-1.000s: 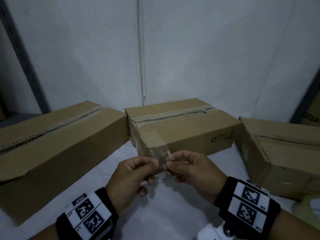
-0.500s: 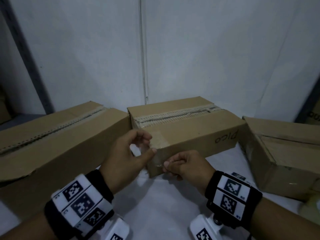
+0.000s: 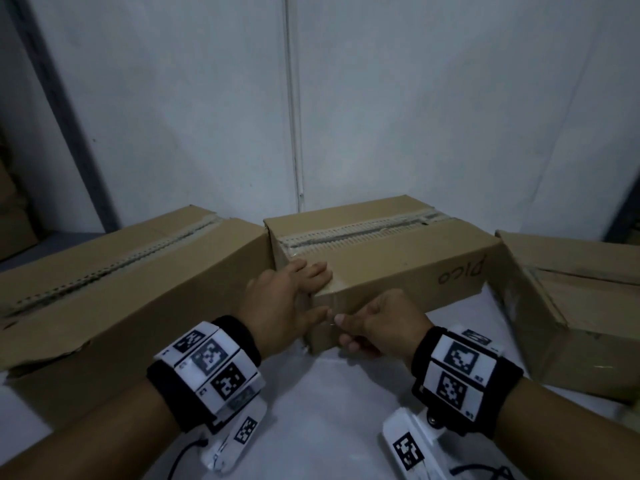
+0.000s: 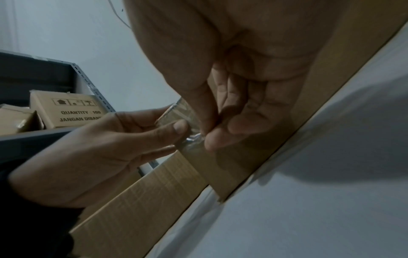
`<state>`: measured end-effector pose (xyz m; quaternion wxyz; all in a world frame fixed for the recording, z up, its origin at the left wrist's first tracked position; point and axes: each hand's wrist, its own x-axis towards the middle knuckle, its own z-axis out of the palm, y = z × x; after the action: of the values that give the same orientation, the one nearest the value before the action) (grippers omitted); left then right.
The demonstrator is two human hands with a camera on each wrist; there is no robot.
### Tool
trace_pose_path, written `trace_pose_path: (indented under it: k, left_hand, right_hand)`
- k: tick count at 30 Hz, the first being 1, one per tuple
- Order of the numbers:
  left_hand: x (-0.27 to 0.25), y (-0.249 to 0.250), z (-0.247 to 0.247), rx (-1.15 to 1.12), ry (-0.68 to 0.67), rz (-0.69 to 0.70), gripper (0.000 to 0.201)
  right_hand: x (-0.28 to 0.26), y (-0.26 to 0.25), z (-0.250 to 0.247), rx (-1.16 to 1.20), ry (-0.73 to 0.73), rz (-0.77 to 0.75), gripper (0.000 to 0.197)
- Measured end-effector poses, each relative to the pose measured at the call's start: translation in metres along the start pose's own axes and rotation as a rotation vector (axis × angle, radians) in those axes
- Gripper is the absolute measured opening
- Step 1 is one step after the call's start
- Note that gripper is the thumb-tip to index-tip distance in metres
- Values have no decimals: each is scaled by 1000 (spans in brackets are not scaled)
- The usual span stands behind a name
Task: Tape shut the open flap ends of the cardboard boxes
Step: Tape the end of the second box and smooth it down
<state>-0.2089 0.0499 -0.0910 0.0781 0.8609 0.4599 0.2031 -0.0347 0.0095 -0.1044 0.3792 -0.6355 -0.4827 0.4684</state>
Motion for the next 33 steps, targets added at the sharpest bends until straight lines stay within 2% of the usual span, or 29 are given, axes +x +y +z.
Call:
trace_pose_path:
  k: [5,7,10,12,15,18,21,26,33]
  left_hand:
    - [2,-2,3,74,-36,-60,65]
    - [2,-1,3,111,-37,-76,66]
    - [2,2,2,157,-36,-88,68]
    - [2,3,1,184,-39,-89,69]
    - [1,4,-2,206,-26,-78,71]
    - [0,5,-3,219,-24,-72,72]
    - [-1,7,-6,218,-28,-54,68]
    - [-2,9,-10,272,-66,-30,72]
    - [-1,5,-8,254,-76,-27,75]
  right_hand:
    - [-5,4,-16,-418,-41,16,35]
    - [-9,0,-23,-523,-18,-114,36]
    - [-15,-18,-29,-687,183,-392,22]
    - [-14,-26,-29,-828,219,-530,36]
    - [-9,-29,-28,-1023,147,-655,59]
    - [1,-26,-23,-1010,59,-674,54]
    - [7,-19,-17,-941,108,-667,51]
    - [11,-20,-14,-968,164,-641,50]
    - [17,-21,-26,-868,75,-654,41]
